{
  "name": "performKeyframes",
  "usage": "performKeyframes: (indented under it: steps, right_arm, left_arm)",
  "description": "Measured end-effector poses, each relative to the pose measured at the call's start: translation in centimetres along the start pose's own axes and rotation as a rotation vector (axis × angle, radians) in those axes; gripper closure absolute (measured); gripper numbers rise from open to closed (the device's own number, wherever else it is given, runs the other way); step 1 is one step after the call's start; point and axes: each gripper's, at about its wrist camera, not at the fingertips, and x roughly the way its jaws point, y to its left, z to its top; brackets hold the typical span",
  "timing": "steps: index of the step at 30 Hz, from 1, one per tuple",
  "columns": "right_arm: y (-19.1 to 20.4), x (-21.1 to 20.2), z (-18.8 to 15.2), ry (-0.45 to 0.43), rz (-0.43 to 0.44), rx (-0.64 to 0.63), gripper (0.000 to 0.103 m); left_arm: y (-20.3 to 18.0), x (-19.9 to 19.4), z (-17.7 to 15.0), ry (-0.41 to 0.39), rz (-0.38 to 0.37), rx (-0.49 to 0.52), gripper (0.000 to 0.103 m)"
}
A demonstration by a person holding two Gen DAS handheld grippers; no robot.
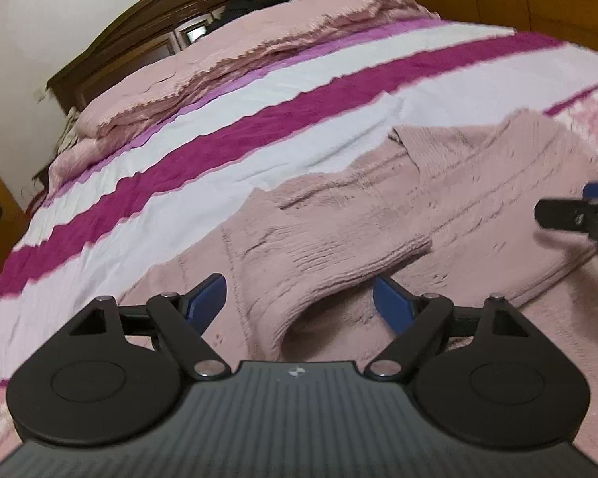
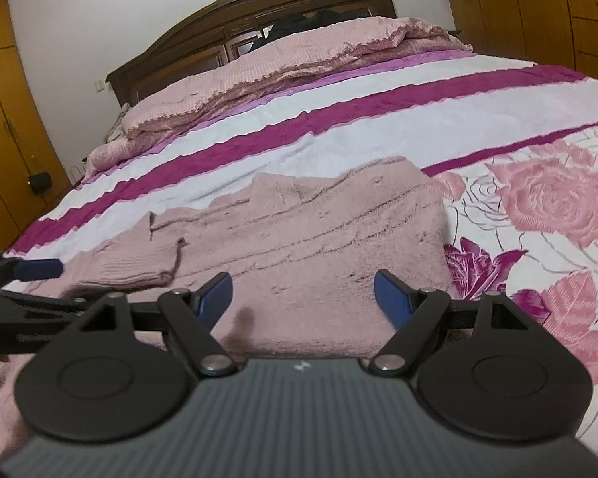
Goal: Fold small clothes
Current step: 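Grasp the other sleeve cuff with the left gripper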
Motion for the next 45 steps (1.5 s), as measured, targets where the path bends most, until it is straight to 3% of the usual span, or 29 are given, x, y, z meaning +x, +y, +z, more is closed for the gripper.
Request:
performKeyframes:
  steps: [2,6,8,10,11,18,23,27,32,37,45]
  right_arm:
    - [-0.2,0.1,-0.1,-0.006,0.008,0.012,0.024]
    - [-0.1,0.2,-0.3,-0.011,0.006,0.003,0.024]
    - [0.0,0.2,-0.4,-0.013,0.003,-0.005,0.023]
    - [0.0,0.1,-0.4,-0.015,0.004,-0.006,0.023]
    - [-0.1,0.1,-0.4,-0.016,0.006,-0.003,0.023]
    - [-0.4,0.1,-0.4,-0.018,0.010,0.003,0.023]
    - [-0.5,0.0,-0.4,-0.018,0.008,-0.002,0.023]
    - [-0.3,0.0,-0.4,-0.017,0.007,-0.004,0.023]
    - [-0.2,0.1,-0.5,-0.016,0.003,-0.010,0.023]
    - [-0.2,0.2,-0.5,-0.015,0.004,-0.010,0.023]
    - [-1.0,-1.7,2.8,0.015,0.058,0.033,0.023]
  left_arm:
    - [-0.4,1.0,0.0,0.019,0.007,0.005,0.025]
    - [-0.7,1.6,0.3,-0.025,0.005,-0.017,0.046]
    - [-0.8,1.7,0.6,-0.055,-0.005,-0.020,0.073]
    - [-0.5,1.4,0.9,-0.075,0.000,-0.061,0.090]
    - [0.0,1.2,1.0,-0.085,0.000,-0.098,0.092]
    - [5.6,-2.0,-0.3,-0.115,0.090,-0.462,0.093]
    - [9.0,-2.8,-3.7,-0.039,0.093,-0.662,0.093]
    - [9.5,-2.6,-6.4,0.027,0.144,-0.689,0.093]
    - [10.5,-2.9,-8.5,0.053,0.166,-0.711,0.092]
    - [10.7,-4.3,-8.3,0.027,0.177,-0.707,0.092]
    - [9.5,-4.6,-4.9,-0.039,0.080,-0.647,0.092]
